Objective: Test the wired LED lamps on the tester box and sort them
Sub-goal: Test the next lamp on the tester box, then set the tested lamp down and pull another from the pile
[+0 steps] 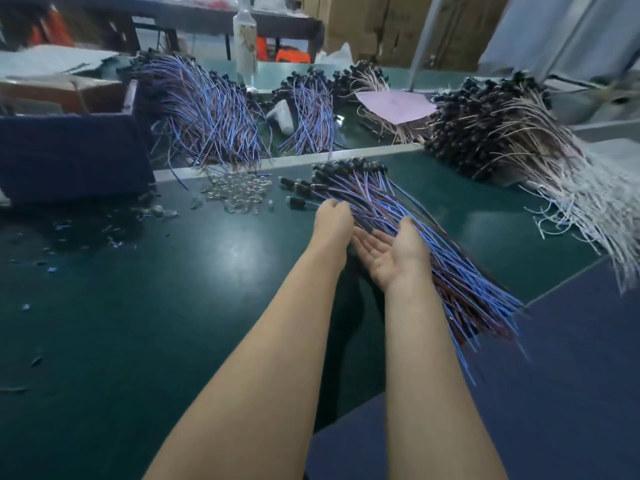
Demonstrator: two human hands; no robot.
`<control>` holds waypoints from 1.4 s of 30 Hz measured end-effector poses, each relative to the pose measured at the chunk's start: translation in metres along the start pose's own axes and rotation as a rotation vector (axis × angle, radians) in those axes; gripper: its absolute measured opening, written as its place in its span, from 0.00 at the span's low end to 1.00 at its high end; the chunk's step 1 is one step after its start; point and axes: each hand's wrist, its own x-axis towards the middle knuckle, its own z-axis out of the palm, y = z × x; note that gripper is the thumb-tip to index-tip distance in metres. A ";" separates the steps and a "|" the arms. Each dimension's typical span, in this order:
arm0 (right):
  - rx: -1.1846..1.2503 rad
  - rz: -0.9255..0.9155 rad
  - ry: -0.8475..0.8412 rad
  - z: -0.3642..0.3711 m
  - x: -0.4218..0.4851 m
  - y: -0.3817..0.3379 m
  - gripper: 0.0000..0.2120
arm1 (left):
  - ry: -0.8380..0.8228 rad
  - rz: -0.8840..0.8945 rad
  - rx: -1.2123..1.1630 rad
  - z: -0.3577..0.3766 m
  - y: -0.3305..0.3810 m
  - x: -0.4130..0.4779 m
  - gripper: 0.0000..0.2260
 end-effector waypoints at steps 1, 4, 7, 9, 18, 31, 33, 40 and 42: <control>-0.043 0.021 -0.038 0.001 -0.003 0.000 0.20 | 0.014 0.009 0.009 0.001 -0.003 0.004 0.18; 0.017 0.013 -0.095 0.007 -0.003 0.007 0.13 | 0.019 0.022 -0.146 0.001 0.001 0.004 0.17; 0.147 0.023 -0.129 0.014 0.004 0.013 0.14 | 0.061 0.040 -0.205 -0.004 0.003 0.007 0.11; 0.178 0.034 -0.163 0.019 0.012 0.015 0.19 | 0.128 0.070 -0.173 -0.009 0.005 0.007 0.03; 0.142 -0.073 -0.123 0.048 0.016 0.036 0.16 | 0.243 0.171 -0.021 -0.036 0.021 -0.013 0.09; -0.684 -0.266 -0.596 0.172 -0.091 0.176 0.09 | 0.669 0.593 -0.139 -0.220 0.093 -0.081 0.06; -0.842 -0.275 -0.703 0.187 -0.108 0.205 0.08 | 0.747 0.574 -0.201 -0.254 0.096 -0.093 0.07; -1.240 -0.348 -0.912 0.224 -0.148 0.282 0.08 | 0.997 0.502 -0.358 -0.335 0.100 -0.125 0.11; -1.320 -0.349 -0.973 0.228 -0.154 0.290 0.12 | 1.027 0.478 -0.419 -0.347 0.100 -0.130 0.14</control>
